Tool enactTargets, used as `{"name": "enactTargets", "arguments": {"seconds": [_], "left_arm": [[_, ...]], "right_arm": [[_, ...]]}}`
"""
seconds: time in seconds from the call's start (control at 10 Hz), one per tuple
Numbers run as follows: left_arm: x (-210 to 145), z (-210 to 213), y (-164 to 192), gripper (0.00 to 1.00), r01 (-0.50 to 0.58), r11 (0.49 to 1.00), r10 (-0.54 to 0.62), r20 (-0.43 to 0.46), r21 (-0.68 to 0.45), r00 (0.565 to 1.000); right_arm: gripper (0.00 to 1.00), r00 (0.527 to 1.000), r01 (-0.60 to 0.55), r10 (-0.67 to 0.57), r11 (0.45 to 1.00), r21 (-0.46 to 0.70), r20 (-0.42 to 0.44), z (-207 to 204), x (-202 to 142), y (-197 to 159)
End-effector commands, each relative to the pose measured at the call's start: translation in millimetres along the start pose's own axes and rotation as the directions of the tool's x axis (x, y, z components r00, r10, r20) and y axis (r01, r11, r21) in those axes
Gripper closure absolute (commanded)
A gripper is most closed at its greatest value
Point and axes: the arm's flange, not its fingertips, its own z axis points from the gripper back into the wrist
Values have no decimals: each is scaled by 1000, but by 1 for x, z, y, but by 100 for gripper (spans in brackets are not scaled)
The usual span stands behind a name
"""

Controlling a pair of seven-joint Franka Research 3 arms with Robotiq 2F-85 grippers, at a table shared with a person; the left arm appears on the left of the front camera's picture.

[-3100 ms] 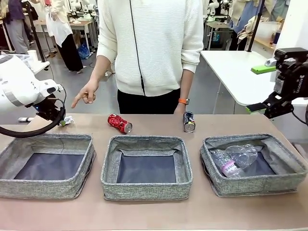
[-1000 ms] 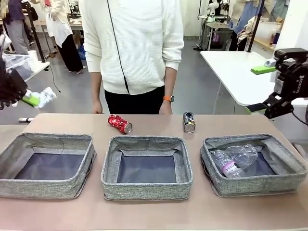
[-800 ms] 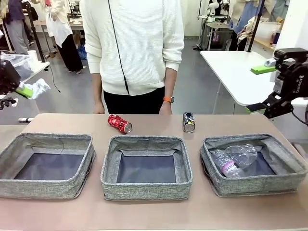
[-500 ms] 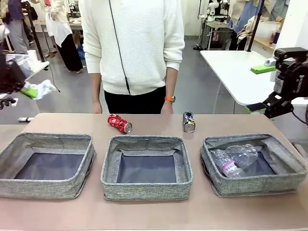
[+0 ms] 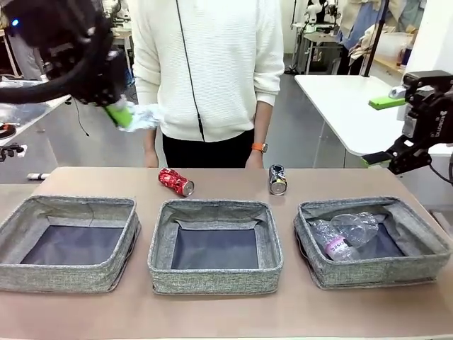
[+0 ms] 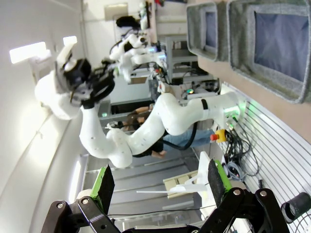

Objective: Sort the waste into the appropriate baskets.
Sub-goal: Pick up the waste item pointed out by the person.

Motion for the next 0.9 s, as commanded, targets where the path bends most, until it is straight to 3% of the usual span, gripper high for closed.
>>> {"name": "enactTargets", "arguments": {"seconds": [0.0,0.2,0.3,0.4,0.5,0.8], "left_arm": [[38,-2,-17,94,65,998,-67,-125,-17,990],[67,-13,-59,94,-47,977,89,-200,209,976],[75,-19,-76,94,-121,965,158,-144,232,977],[83,-27,-88,94,-270,895,297,-23,356,955],[88,-29,-94,94,-232,912,278,-92,339,956],[109,-24,-100,94,-264,921,325,-191,287,926]], "right_arm": [[0,1000,-24,24,1000,19,0,0,2,2],[0,1000,-24,24,1000,19,0,0,2,2],[0,1000,-24,24,1000,19,0,0,2,2],[0,1000,-24,24,1000,19,0,0,2,2],[0,1000,-24,24,1000,19,0,0,2,2],[0,1000,-24,24,1000,19,0,0,2,2]]}}
